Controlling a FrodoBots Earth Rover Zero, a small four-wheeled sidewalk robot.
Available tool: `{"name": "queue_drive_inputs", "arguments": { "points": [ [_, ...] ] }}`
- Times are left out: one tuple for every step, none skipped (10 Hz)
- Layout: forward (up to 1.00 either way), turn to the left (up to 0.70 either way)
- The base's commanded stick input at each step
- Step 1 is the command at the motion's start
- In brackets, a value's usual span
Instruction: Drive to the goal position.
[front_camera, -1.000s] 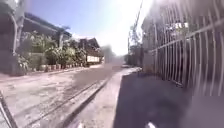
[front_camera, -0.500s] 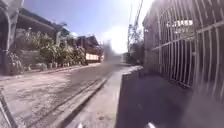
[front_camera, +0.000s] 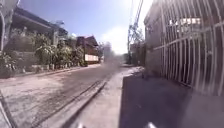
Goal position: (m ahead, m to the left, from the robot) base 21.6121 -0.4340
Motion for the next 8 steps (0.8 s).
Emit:
{"name": "queue_drive_inputs", "arguments": {
  "points": [
    [0.85,0.00],
    [0.85,0.00],
    [0.85,0.00],
    [0.85,0.00],
    [0.85,0.00],
    [0.85,0.00],
    [0.85,0.00],
    [0.85,0.00]
  ]
}}
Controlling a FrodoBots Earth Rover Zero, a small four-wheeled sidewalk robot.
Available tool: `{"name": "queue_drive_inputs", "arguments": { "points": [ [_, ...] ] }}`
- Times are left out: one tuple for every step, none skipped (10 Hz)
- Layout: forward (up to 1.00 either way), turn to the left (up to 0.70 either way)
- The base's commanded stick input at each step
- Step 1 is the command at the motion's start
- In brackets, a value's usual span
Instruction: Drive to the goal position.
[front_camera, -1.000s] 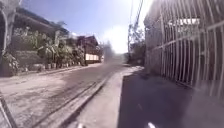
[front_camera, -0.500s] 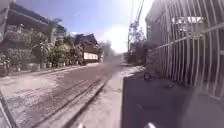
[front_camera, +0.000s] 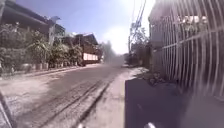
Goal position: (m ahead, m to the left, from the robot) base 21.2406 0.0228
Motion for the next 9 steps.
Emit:
{"name": "queue_drive_inputs", "arguments": {
  "points": [
    [0.85,0.00],
    [0.85,0.00],
    [0.85,0.00],
    [0.85,0.00],
    [0.85,0.00],
    [0.85,0.00],
    [0.85,0.00],
    [0.85,0.00],
    [0.85,0.00]
  ]
}}
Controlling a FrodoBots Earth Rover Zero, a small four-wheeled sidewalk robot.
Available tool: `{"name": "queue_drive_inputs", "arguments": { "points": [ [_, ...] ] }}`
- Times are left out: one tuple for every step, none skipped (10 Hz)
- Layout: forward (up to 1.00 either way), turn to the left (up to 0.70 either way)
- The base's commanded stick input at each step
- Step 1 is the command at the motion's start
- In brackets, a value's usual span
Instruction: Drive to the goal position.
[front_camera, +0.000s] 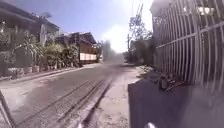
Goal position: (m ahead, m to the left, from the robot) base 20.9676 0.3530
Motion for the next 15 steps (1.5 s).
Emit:
{"name": "queue_drive_inputs", "arguments": {
  "points": [
    [0.85,0.00],
    [0.85,0.00],
    [0.85,0.00],
    [0.85,0.00],
    [0.85,0.00],
    [0.85,0.00],
    [0.85,0.00],
    [0.85,0.00],
    [0.85,0.00],
    [0.85,0.00],
    [0.85,0.00],
    [0.85,0.00],
    [0.85,0.00],
    [0.85,0.00],
    [0.85,0.00]
  ]
}}
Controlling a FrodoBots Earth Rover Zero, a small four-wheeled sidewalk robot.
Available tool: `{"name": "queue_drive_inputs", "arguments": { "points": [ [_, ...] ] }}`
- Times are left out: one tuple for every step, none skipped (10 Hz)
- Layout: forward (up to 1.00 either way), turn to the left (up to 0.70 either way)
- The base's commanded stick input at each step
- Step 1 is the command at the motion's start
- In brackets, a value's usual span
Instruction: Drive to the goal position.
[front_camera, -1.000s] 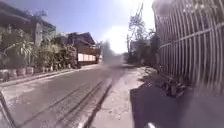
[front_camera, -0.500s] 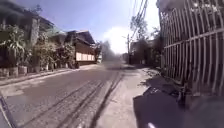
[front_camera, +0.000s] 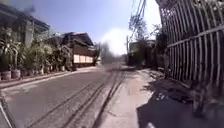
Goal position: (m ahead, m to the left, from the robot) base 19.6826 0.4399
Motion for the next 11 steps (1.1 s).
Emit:
{"name": "queue_drive_inputs", "arguments": {
  "points": [
    [0.85,0.00],
    [0.85,0.00],
    [0.85,0.00],
    [0.85,0.00],
    [0.85,0.00],
    [0.85,0.00],
    [0.85,-0.29],
    [0.85,-0.34],
    [0.85,-0.03],
    [0.85,0.00],
    [0.85,0.00]
  ]
}}
